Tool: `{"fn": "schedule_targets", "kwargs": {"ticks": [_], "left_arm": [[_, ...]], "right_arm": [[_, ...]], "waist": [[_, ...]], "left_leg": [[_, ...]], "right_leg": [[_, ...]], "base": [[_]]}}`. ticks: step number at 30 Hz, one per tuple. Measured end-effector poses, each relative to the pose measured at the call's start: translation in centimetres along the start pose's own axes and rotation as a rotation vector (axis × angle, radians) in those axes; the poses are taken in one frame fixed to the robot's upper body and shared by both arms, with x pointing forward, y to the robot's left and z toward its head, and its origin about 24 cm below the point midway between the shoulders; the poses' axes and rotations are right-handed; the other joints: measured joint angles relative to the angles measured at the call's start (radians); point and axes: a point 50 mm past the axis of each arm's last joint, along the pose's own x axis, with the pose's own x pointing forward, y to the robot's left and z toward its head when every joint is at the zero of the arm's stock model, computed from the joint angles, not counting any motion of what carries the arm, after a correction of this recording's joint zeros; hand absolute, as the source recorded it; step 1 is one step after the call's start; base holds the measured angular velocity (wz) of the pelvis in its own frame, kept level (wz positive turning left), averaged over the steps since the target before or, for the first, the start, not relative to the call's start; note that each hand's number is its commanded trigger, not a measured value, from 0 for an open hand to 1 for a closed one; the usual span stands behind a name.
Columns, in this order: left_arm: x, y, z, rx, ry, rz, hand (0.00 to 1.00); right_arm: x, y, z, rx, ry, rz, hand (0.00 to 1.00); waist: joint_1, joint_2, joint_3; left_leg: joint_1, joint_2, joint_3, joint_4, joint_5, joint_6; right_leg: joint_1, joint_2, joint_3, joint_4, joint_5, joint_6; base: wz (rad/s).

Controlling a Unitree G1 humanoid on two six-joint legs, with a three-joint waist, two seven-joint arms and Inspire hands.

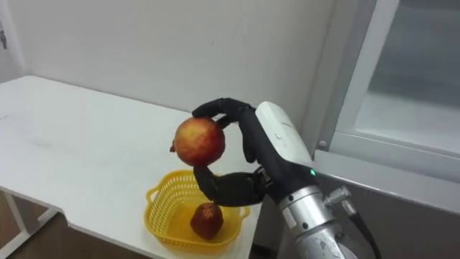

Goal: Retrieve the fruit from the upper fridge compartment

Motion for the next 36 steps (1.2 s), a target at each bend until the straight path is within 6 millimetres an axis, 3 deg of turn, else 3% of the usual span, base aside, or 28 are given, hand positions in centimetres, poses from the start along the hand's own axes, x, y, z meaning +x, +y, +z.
{"fn": "schedule_targets", "kwargs": {"ticks": [3, 9, 15, 19, 23, 25, 26, 33, 36], "left_arm": [[0.0, 0.2, 0.3, 0.002, -0.007, 0.001, 0.0], [0.0, 0.5, 0.2, -0.007, -0.002, 0.009, 0.0], [-0.1, 0.8, 0.1, -0.006, 0.01, 0.016, 0.0], [-0.1, 0.9, 0.0, -0.006, 0.015, 0.013, 0.0], [-0.2, 1.2, 0.2, -0.001, 0.008, 0.011, 0.0], [-0.2, 1.2, 0.3, 0.001, 0.007, 0.009, 0.0], [-0.2, 1.2, 0.3, 0.002, 0.007, 0.009, 0.0], [-0.2, 1.5, 0.6, 0.006, 0.003, 0.01, 0.0], [-0.2, 1.5, 0.7, 0.007, -0.001, 0.009, 0.0]], "right_arm": [[0.1, 0.4, -1.5, -0.038, 0.068, 0.03, 1.0], [-0.5, 2.0, -3.3, -0.064, 0.147, 0.11, 1.0], [-1.5, 4.1, -5.5, -0.068, 0.258, 0.215, 1.0], [-0.9, 3.9, -6.2, -0.086, 0.287, 0.22, 1.0], [-0.4, 3.7, -6.2, -0.094, 0.284, 0.217, 1.0], [-0.4, 4.0, -6.6, -0.103, 0.3, 0.234, 0.47], [-0.6, 4.2, -6.8, -0.103, 0.306, 0.235, 0.0], [-0.8, 4.3, -7.6, -0.115, 0.341, 0.239, 0.0], [-1.0, 4.7, -7.9, -0.123, 0.356, 0.258, 0.0]], "waist": [[0.01, -0.015, 0.0037], [0.026, -0.021, 0.006], [0.043, -0.02, 0.0068], [0.043, -0.011, 0.0122], [0.04, -0.006, 0.0123], [0.04, -0.006, 0.011], [0.041, -0.007, 0.01], [0.067, -0.022, -0.0002], [0.071, -0.024, 0.0001]], "left_leg": [[-0.009, -0.001, -0.011, 0.003, 0.0, 0.0], [-0.016, -0.001, -0.017, 0.002, 0.0, 0.0], [-0.035, -0.001, -0.02, 0.014, 0.0, 0.0], [-0.05, -0.002, -0.021, 0.025, 0.0, 0.0], [-0.06, -0.001, -0.023, 0.031, -0.001, -0.001], [-0.061, -0.001, -0.025, 0.032, -0.001, -0.001], [-0.061, -0.002, -0.025, 0.033, -0.001, -0.001], [-0.06, -0.011, -0.025, 0.034, 0.0, 0.0], [-0.06, -0.011, -0.027, 0.033, 0.0, 0.0]], "right_leg": [[-0.005, -0.005, -0.021, -0.004, 0.0, 0.0], [-0.008, -0.006, -0.034, -0.005, 0.0, 0.0], [-0.015, -0.007, -0.052, -0.006, 0.0, 0.0], [-0.021, -0.008, -0.057, -0.007, 0.0, 0.0], [-0.021, -0.007, -0.073, -0.006, 0.0, 0.0], [-0.02, -0.007, -0.076, -0.004, 0.0, 0.0], [-0.02, -0.007, -0.076, -0.004, 0.0, 0.0], [-0.02, -0.007, -0.074, -0.004, 0.0, 0.0], [-0.02, -0.007, -0.075, -0.005, 0.0, 0.0]], "base": [[0.1], [0.05], [0.06], [0.03], [0.08], [0.04], [0.0], [0.0], [0.0]]}}
